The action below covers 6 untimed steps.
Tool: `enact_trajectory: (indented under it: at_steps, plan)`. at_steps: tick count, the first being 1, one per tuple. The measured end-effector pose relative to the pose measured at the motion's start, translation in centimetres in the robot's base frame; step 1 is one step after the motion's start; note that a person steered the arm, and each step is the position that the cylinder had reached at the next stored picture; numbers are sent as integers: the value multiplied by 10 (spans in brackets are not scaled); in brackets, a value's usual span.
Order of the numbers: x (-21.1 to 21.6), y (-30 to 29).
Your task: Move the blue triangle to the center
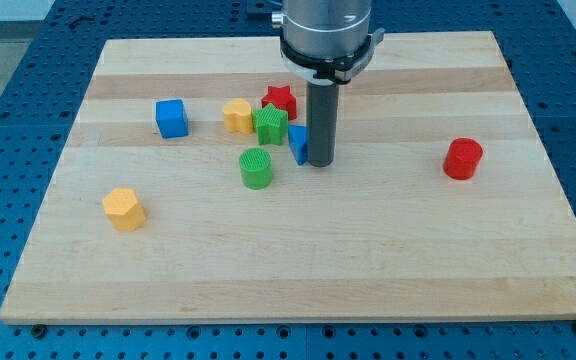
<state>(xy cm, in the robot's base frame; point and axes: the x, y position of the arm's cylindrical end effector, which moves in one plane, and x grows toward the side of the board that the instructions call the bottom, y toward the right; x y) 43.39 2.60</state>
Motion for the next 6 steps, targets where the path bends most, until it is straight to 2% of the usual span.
enact_trajectory:
  at_steps: [1, 3, 6]
  plan:
    - [-4, 25]
    - [-23, 25]
    - [27, -50]
